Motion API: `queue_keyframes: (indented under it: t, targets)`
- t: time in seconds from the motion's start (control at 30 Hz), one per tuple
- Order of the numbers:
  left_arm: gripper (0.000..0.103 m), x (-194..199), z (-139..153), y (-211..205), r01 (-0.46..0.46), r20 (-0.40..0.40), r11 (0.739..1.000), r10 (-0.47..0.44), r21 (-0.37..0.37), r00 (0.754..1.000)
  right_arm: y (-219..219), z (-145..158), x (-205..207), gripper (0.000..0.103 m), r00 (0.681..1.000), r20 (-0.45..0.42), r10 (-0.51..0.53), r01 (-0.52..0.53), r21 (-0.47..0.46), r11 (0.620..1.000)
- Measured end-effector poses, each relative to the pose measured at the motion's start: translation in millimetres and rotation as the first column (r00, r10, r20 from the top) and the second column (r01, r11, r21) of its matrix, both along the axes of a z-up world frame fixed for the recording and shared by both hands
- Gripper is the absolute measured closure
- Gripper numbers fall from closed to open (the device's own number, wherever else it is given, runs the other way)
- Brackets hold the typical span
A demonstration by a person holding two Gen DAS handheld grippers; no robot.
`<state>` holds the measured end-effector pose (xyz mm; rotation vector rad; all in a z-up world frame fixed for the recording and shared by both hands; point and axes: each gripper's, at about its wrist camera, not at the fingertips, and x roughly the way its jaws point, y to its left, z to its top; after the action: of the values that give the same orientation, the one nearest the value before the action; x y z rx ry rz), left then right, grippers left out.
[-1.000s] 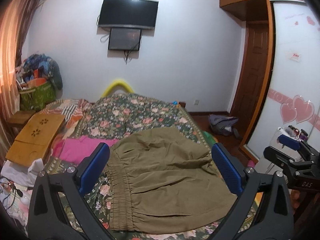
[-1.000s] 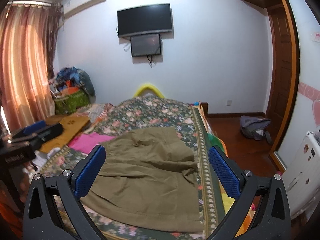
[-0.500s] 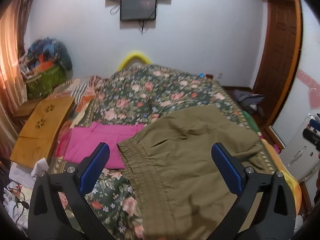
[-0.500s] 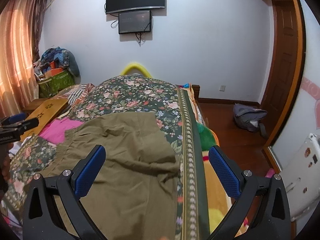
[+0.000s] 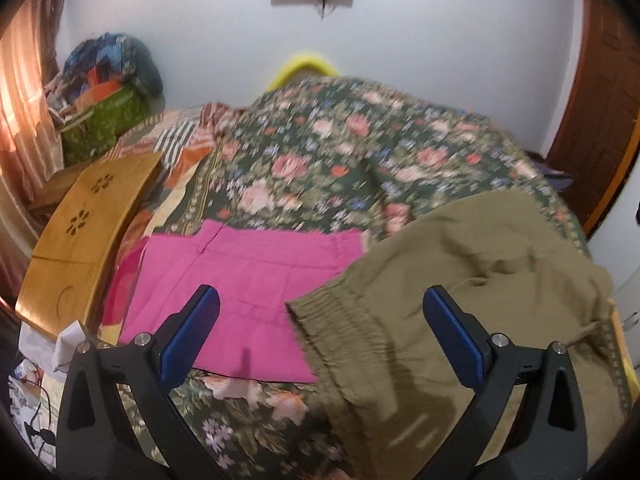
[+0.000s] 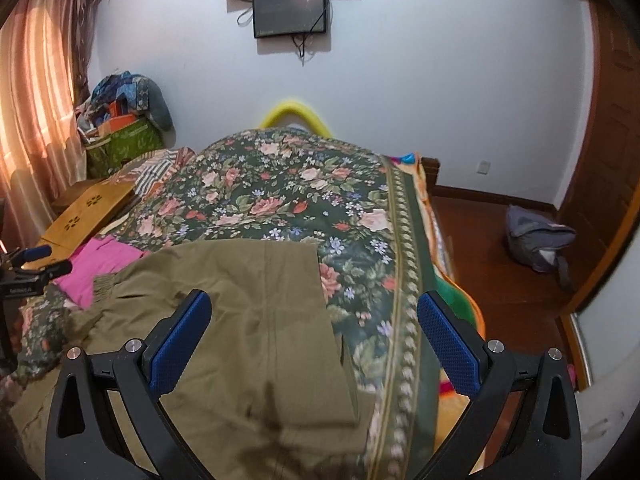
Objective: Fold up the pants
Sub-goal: 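Lower both tools toward the olive pants, left at waistband, right at leg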
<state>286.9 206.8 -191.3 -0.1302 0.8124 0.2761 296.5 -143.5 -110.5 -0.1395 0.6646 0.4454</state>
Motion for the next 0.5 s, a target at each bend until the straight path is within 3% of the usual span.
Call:
queue_keyframes:
  t: [0.17, 0.3, 0.5]
  targets:
    - [0.0, 17.0, -31.5, 20.4, -0.021, -0.072, 1.0, 0.02, -0.019, 0.997, 14.5, -16.5, 34.8, 0.0, 0.999, -0.045, 0.031, -0.031, -0.004, 1.0]
    - [0.014, 27.1, -51.0, 26.9, 0.005, -0.122, 1.0, -0.008, -0.025, 0.992, 27.5, -30.5, 63.9, 0.0, 0.994, -0.089, 0.055, -0.06, -0.049, 0.997]
    - [0.026, 35.3, -70.4, 35.9, 0.03, -0.146, 0.994, -0.045, -0.107, 0.988, 41.1, -53.2, 105.8, 0.002, 0.982, -0.173, 0.077, -0.092, -0.084, 0.992]
